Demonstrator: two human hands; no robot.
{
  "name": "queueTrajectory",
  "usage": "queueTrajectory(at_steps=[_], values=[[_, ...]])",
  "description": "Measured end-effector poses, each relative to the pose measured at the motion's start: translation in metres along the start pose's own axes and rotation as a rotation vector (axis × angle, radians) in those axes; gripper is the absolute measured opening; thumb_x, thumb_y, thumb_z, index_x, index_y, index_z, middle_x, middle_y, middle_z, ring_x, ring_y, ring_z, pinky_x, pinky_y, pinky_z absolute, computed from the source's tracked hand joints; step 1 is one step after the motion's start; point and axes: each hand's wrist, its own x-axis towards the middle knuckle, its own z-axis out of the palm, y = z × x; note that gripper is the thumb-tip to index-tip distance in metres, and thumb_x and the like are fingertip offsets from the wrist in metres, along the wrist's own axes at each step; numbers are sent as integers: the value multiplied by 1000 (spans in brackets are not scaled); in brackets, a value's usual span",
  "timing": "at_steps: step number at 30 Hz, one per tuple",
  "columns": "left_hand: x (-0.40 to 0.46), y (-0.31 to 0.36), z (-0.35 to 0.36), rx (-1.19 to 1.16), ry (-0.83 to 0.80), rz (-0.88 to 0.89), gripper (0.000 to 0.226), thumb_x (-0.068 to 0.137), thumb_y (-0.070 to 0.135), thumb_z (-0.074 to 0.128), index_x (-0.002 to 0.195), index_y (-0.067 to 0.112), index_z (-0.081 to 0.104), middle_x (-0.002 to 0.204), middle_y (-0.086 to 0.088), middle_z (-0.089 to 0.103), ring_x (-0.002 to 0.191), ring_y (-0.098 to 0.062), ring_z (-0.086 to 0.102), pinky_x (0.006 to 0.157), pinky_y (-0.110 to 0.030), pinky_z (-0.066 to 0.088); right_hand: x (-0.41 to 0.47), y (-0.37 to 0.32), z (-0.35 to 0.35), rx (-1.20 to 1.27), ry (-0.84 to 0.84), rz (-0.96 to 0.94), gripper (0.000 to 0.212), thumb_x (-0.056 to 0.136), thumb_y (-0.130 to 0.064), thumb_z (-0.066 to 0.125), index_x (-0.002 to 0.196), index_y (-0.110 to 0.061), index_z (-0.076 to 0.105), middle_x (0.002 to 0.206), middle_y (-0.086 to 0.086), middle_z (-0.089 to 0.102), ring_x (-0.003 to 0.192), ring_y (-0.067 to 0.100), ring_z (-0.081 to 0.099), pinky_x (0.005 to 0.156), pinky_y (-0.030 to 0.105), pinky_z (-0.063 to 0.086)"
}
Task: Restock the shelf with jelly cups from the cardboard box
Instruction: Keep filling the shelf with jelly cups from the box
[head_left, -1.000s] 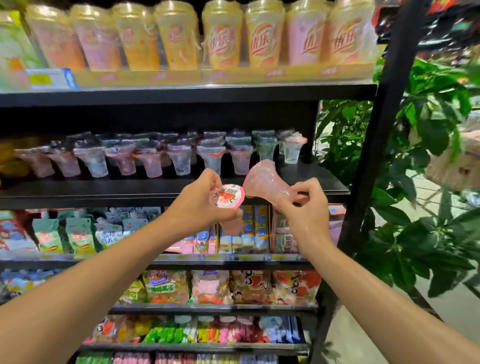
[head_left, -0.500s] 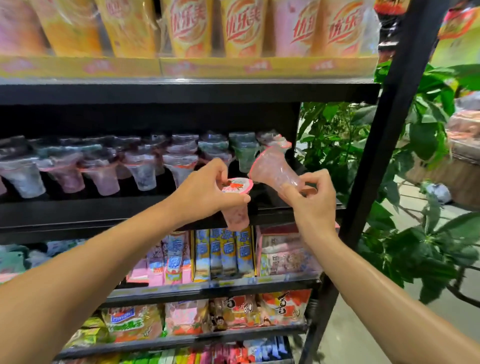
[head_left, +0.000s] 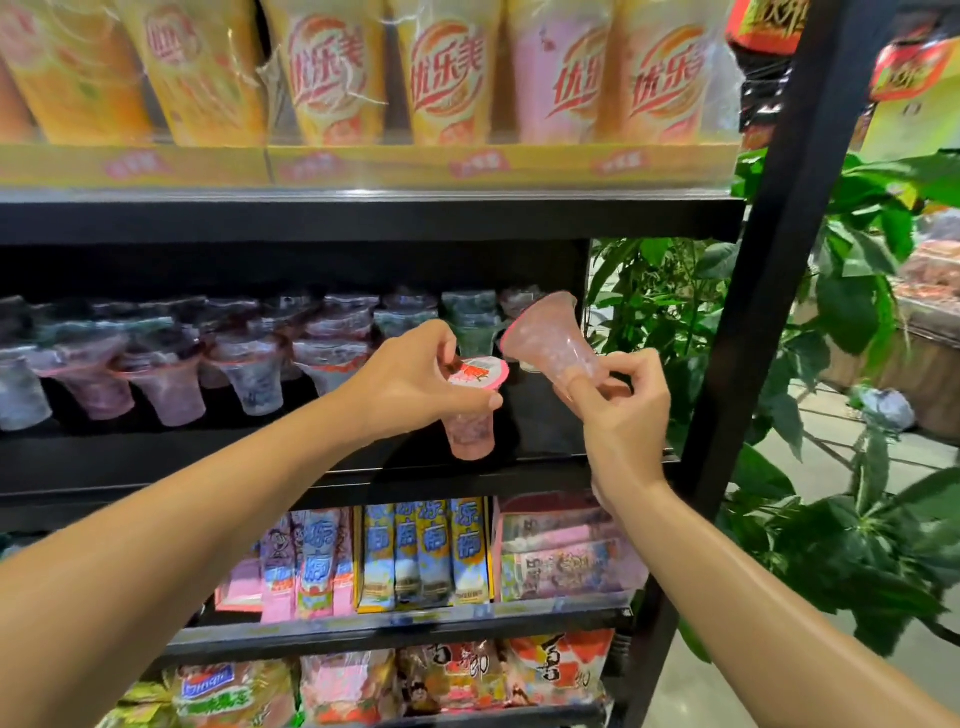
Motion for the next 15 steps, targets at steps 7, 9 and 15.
queueTrajectory(at_steps=[7,9,15], values=[[15,3,11,62,30,-57,63,70,53,82,105,7,57,97,-8,67,91,-27,65,75,-45,54,9,11,0,69,-75,32,27,77,-25,74,92,-17,53,84,-1,56,75,16,53,68,31,47],[19,5,14,64,33,-69,60,70,52,83,102,7,59,95,-9,69,87,-26,66,75,-46,54,9,18,-2,88,-121,64,27,78,-23,73,95,-17,52,88,6,56,77,19,53,69,30,46],[24,7,25,10,86,-124,46,77,38,84,74,14,44,57,6,43,45,-4,36,38,-15,25,14,29,-5,92,-289,218,48,83,2,68,107,-28,39,103,3,51,89,13,55,76,24,49]])
